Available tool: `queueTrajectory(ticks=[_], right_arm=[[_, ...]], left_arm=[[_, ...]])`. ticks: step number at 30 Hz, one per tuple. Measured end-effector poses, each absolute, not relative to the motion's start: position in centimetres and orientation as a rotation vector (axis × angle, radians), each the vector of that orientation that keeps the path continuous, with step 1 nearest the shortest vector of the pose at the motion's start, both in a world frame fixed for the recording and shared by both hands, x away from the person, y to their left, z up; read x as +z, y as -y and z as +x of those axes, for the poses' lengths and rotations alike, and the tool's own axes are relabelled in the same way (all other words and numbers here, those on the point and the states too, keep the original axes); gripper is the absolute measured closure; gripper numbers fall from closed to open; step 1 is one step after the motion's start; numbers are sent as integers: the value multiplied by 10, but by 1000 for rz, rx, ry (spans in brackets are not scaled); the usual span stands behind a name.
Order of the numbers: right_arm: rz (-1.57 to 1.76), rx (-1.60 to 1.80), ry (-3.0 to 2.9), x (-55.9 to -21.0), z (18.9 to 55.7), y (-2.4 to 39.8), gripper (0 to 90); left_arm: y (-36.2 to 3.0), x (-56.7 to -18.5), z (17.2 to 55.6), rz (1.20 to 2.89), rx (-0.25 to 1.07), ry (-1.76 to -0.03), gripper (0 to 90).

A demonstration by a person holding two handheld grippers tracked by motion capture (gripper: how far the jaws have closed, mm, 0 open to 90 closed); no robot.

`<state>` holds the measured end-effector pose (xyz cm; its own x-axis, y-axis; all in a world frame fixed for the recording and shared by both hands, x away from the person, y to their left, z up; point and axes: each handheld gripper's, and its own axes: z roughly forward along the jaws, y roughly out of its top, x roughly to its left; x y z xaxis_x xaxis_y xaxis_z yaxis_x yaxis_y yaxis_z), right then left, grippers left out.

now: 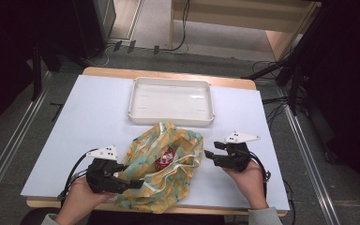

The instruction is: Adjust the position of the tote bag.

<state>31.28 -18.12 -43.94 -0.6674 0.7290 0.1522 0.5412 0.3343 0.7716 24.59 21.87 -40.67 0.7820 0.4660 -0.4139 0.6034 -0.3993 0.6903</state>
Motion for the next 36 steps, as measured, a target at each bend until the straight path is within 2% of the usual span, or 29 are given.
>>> queueTrajectory(ticks=[1, 3, 6, 8, 9, 10, 17, 20, 23, 24, 27, 28, 30, 31, 33, 36], right_arm=[[1151, 1239, -2378, -439, 313, 181, 459], [1152, 1237, -2378, -439, 313, 181, 459], [1154, 1236, -2375, -439, 313, 180, 459], [1154, 1237, -2376, -439, 313, 180, 460], [1154, 1237, -2376, -439, 313, 180, 460], [1153, 1238, -2375, -439, 313, 180, 461], [1152, 1236, -2375, -439, 313, 181, 464], [1150, 1238, -2374, -439, 313, 181, 465], [1151, 1235, -2376, -439, 313, 181, 465], [1150, 1234, -2375, -439, 313, 181, 465], [1151, 1237, -2374, -439, 313, 181, 465], [1150, 1237, -2369, -439, 313, 182, 465], [1152, 1236, -2370, -439, 313, 182, 465], [1152, 1236, -2370, -439, 313, 182, 465], [1153, 1236, -2370, -439, 313, 182, 465], [1156, 1236, -2375, -439, 313, 181, 465]], left_arm=[[-218, -405, 246, 2067, -198, -786, 465], [-216, -403, 245, 2072, -202, -774, 619], [-212, -403, 245, 2076, -231, -774, 765], [-210, -404, 245, 2078, -241, -776, 830], [-209, -405, 245, 2077, -240, -774, 830], [-207, -405, 245, 2086, -247, -764, 880], [-193, -411, 240, 2118, -295, -706, 898], [-183, -419, 238, 2127, -360, -685, 898], [-179, -424, 236, 2158, -359, -677, 890], [-177, -426, 236, 2177, -346, -678, 857], [-178, -425, 236, 2177, -335, -666, 678], [-180, -420, 235, 2161, -318, -669, 586], [-182, -418, 234, 2155, -300, -667, 524], [-184, -415, 234, 2150, -282, -667, 524], [-189, -409, 236, 2128, -288, -683, 419], [-195, -399, 237, 2111, -261, -699, 380]])
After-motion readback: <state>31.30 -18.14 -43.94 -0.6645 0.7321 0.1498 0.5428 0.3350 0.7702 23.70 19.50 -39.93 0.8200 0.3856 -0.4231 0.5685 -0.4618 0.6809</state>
